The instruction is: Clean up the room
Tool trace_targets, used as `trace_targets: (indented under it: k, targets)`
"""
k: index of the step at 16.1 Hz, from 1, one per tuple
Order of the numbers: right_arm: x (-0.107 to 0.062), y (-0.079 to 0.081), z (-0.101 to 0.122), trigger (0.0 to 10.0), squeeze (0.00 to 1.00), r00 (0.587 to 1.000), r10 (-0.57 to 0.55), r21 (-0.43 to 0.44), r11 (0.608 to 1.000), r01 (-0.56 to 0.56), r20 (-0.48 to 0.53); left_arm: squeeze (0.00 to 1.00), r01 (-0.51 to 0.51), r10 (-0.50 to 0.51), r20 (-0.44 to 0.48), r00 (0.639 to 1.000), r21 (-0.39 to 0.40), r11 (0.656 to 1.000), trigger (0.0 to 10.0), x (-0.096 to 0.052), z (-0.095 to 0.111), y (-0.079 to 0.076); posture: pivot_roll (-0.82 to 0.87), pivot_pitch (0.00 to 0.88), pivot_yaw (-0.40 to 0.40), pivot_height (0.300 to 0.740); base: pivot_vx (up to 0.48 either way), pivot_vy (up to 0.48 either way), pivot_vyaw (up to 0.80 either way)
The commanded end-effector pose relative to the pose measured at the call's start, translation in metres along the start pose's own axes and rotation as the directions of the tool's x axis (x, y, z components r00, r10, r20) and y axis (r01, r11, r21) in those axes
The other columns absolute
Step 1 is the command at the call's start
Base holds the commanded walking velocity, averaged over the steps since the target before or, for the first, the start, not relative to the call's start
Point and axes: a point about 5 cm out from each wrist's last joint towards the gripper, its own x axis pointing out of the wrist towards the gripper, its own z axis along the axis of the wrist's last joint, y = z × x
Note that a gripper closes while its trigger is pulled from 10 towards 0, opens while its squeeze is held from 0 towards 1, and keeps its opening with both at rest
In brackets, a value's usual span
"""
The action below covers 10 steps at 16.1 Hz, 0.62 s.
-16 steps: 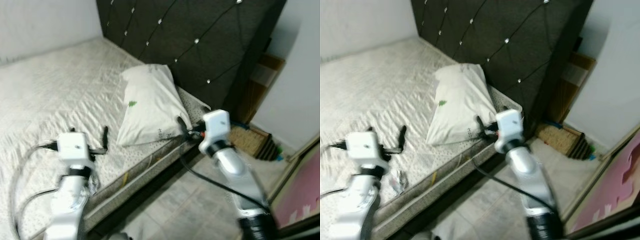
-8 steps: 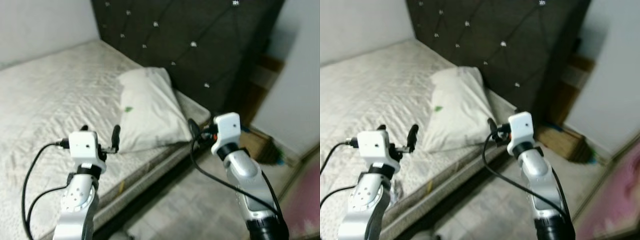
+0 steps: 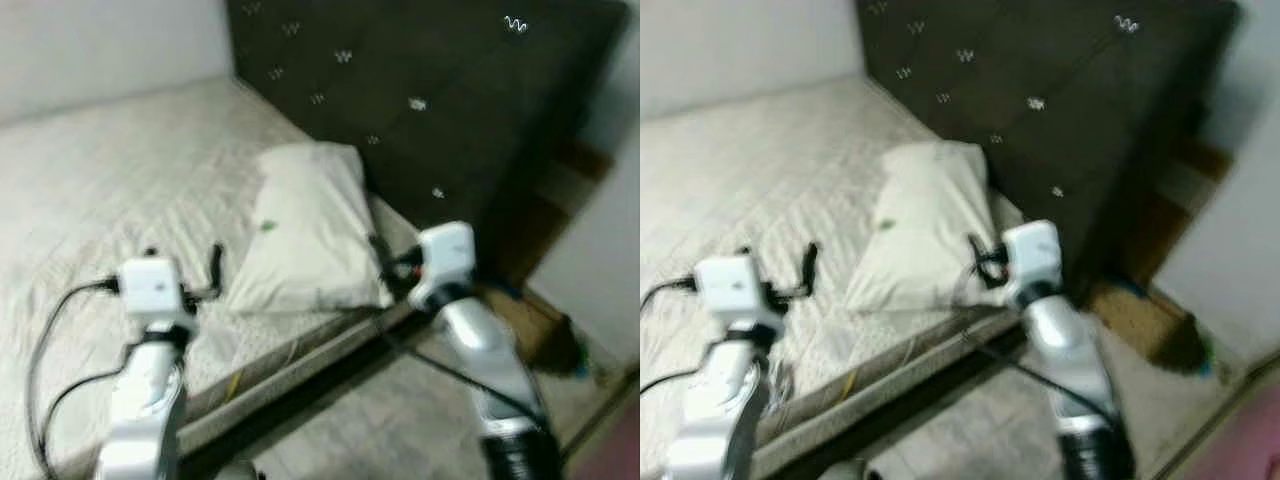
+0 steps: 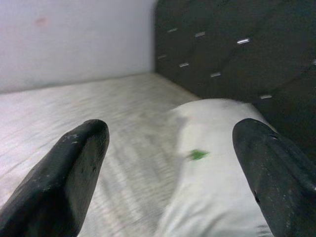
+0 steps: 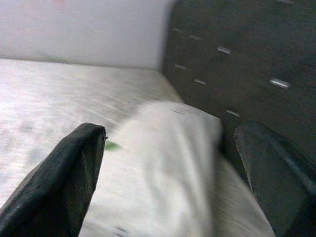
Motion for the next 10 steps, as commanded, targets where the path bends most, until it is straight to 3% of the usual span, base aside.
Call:
trace_targets:
  k: [1,9,10]
  targets:
    - [-0.0004,-0.0032,0.0016,10.0,0.0,1.0,-0.004,-0.012,1.0,0.004,0.004,0.0,0.003,-0.003,-0.003,1.0,0.004,1.0,10.0,0.001,0.0007,-0.001,0.0,0.0,-0.045,0.74,0.0,0.0,0.8]
    - [-0.0004,-0.0035,0.0006,10.0,0.0,1.0,-0.011,-0.001,1.0,0.011,0.0,0.0,0.009,-0.009,-0.001,1.0,-0.012,1.0,10.0,0.0018,0.0007,-0.0018,0.0,0.0,-0.044,0.74,0.0,0.0,0.8]
    - [-0.0002,-0.0037,0.0004,10.0,0.0,1.0,-0.021,0.033,0.999,0.021,0.002,0.0,0.009,-0.009,0.003,1.0,-0.008,1.0,10.0,0.0019,0.001,-0.0017,0.0,0.0,-0.044,0.74,0.0,0.0,0.0]
